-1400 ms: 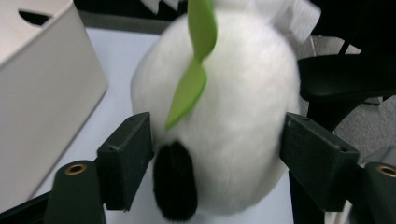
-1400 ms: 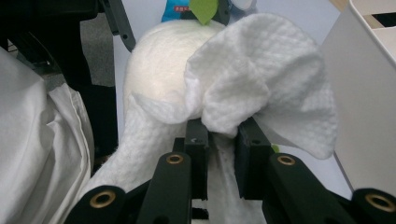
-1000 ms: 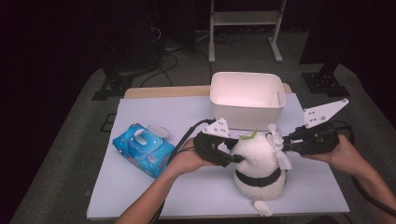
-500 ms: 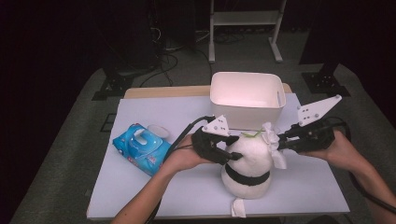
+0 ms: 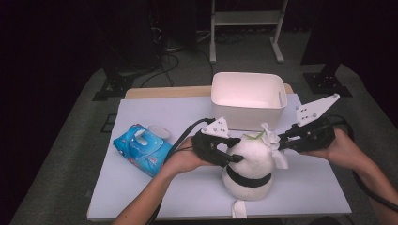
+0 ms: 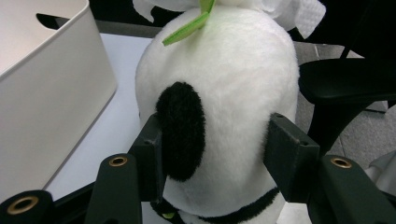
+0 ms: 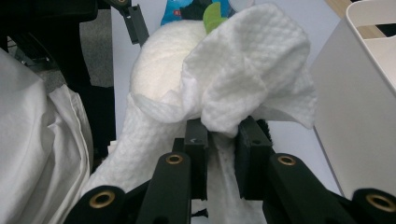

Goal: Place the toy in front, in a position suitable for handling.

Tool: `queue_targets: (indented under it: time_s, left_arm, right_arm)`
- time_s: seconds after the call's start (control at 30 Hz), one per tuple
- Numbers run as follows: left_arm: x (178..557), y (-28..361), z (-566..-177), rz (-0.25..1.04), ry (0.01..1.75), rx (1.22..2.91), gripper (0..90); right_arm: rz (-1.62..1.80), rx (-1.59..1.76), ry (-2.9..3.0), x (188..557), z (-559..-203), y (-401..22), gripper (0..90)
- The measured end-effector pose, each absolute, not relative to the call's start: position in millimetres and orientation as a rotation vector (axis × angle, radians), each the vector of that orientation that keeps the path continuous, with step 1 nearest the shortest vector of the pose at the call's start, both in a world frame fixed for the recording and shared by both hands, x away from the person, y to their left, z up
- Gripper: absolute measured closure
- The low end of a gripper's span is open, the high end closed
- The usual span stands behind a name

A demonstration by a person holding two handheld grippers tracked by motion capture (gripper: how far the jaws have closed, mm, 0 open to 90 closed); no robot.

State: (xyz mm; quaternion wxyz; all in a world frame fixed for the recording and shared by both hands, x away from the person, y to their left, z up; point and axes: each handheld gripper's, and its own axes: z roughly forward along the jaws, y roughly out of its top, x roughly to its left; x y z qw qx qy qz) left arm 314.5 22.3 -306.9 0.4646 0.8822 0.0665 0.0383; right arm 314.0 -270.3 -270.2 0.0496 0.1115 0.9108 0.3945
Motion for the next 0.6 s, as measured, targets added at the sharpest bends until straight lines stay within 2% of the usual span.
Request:
queue_targets:
  time_s: [0.37, 0.5, 0.6]
  left_arm:
    - [313, 13, -304, 0.098, 0.137, 2.186, 44.3]
    - [316, 16, -307, 0.079, 0.161, 2.166, 36.7]
    - [317, 17, -313, 0.063, 0.167, 2.186, 34.3]
  right_arm:
    - [1.184, 0.278, 2.764, 313, -257, -257, 76.1]
    - [1.167, 0.304, 2.767, 314, -263, -263, 76.2]
    - [1.164, 0.329, 2.763, 312, -265, -269, 76.2]
